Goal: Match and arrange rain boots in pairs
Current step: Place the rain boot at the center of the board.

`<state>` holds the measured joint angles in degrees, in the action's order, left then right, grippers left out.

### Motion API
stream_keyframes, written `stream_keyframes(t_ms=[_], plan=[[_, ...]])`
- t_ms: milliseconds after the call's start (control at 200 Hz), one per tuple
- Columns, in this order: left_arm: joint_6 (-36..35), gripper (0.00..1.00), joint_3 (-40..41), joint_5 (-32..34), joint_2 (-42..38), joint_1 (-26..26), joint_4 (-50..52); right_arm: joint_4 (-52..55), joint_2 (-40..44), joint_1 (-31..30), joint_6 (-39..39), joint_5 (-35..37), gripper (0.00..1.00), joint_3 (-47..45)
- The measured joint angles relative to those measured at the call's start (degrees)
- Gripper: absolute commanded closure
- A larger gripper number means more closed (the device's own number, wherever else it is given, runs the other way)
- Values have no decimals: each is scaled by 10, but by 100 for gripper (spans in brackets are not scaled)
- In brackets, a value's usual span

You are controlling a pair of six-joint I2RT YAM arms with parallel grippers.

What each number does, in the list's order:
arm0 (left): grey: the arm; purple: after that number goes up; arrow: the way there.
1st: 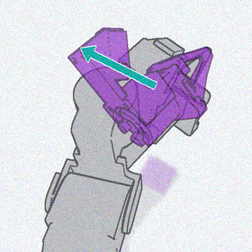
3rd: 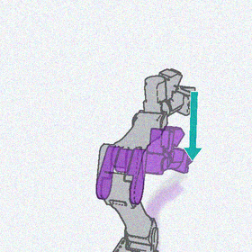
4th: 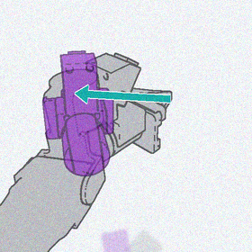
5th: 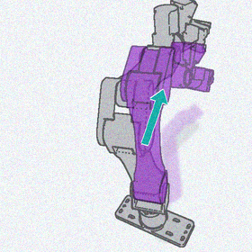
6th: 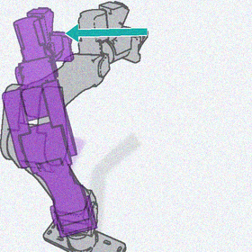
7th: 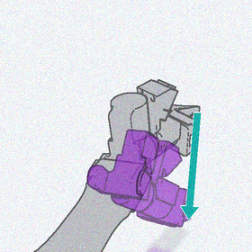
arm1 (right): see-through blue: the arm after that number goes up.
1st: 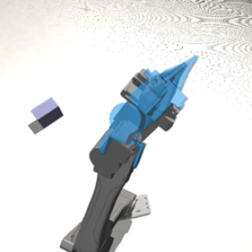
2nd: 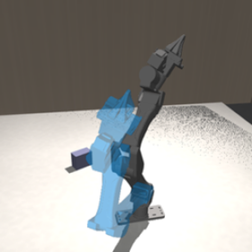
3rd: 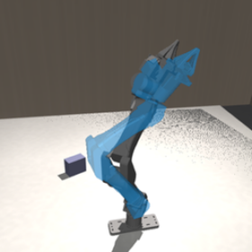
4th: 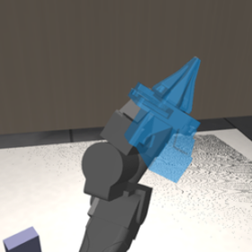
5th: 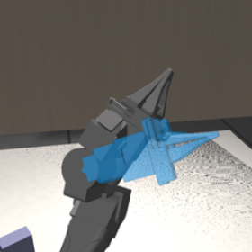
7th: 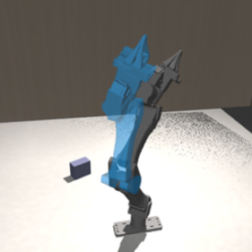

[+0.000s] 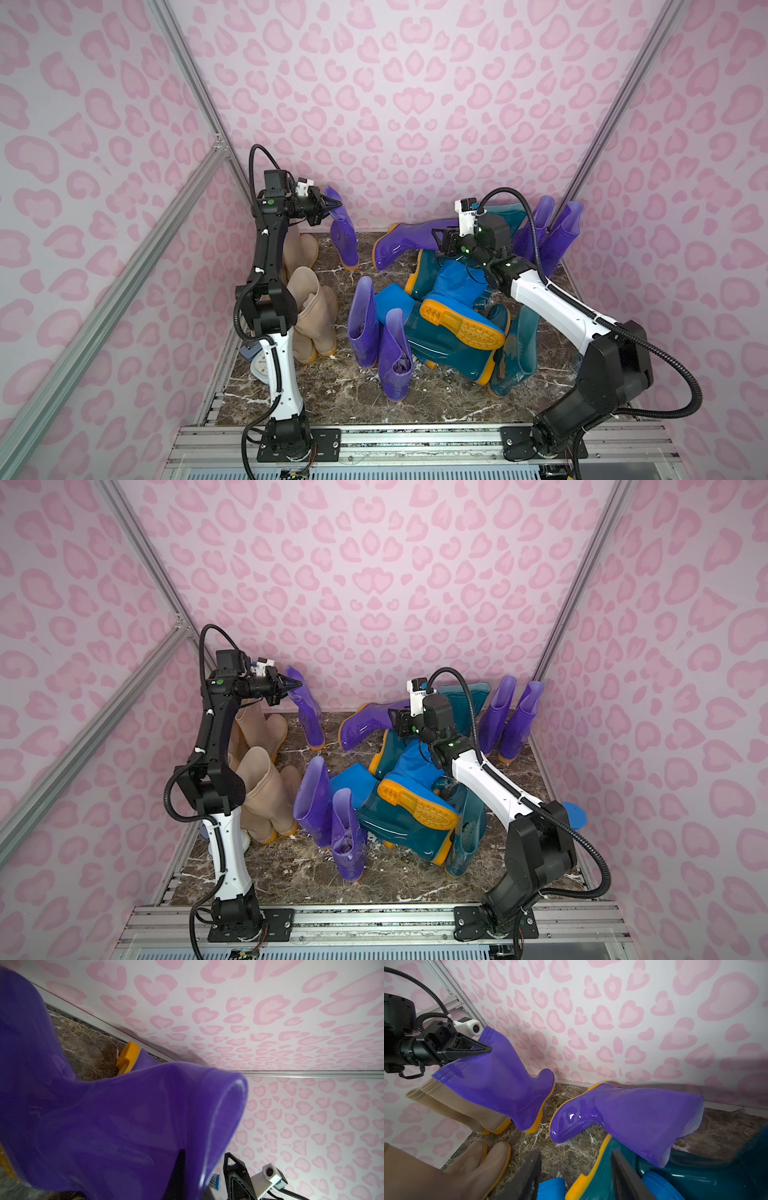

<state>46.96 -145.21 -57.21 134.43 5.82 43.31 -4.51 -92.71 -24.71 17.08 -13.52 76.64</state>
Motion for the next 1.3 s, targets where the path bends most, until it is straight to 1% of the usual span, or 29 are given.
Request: stream_keyframes(t_ms=[120, 255, 390, 480, 655, 755, 800, 850, 905, 1000, 1190, 1225, 1260, 1280, 1300], plan=[[-2, 98, -1, -6, -1, -7, -3, 0, -15, 8, -2, -1, 44, 7], [-57, 98, -27, 11, -2, -9, 59, 16, -30, 24, -1, -3, 44, 29], [-122, 98, -36, 51, 0, 4, 136, 26, -30, 26, -1, -10, 44, 31], [-154, 98, -38, 78, 4, 2, 171, 33, -30, 24, -2, -11, 44, 31], [-191, 98, -41, 113, 2, -2, 211, 40, -30, 26, -2, -11, 43, 30], [-207, 98, -39, 121, 5, -2, 223, 42, -36, 26, -4, -10, 41, 33], [-216, 98, -39, 121, 10, -3, 231, 45, -47, 27, -9, -3, 39, 45], [-228, 98, -38, 121, 16, -6, 237, 58, -62, 30, -14, 0, 30, 63], [-240, 98, -35, 121, 18, -12, 241, 75, -81, 36, -19, 5, 27, 86], [-260, 98, -34, 122, 16, -20, 241, 105, -121, 53, -27, 17, 26, 131], [-293, 98, -30, 135, 0, -25, 255, 165, -209, 84, -19, 13, 24, 221], [-298, 97, -24, 137, -5, -25, 259, 173, -221, 88, -14, 13, 25, 232], [-303, 93, -14, 140, -12, -25, 261, 177, -230, 90, -10, 14, 24, 239], [-306, 89, -8, 143, -18, -25, 262, 179, -235, 91, -7, 16, 23, 242], [-308, 83, -2, 146, -23, -24, 264, 180, -239, 91, -1, 16, 23, 243]])
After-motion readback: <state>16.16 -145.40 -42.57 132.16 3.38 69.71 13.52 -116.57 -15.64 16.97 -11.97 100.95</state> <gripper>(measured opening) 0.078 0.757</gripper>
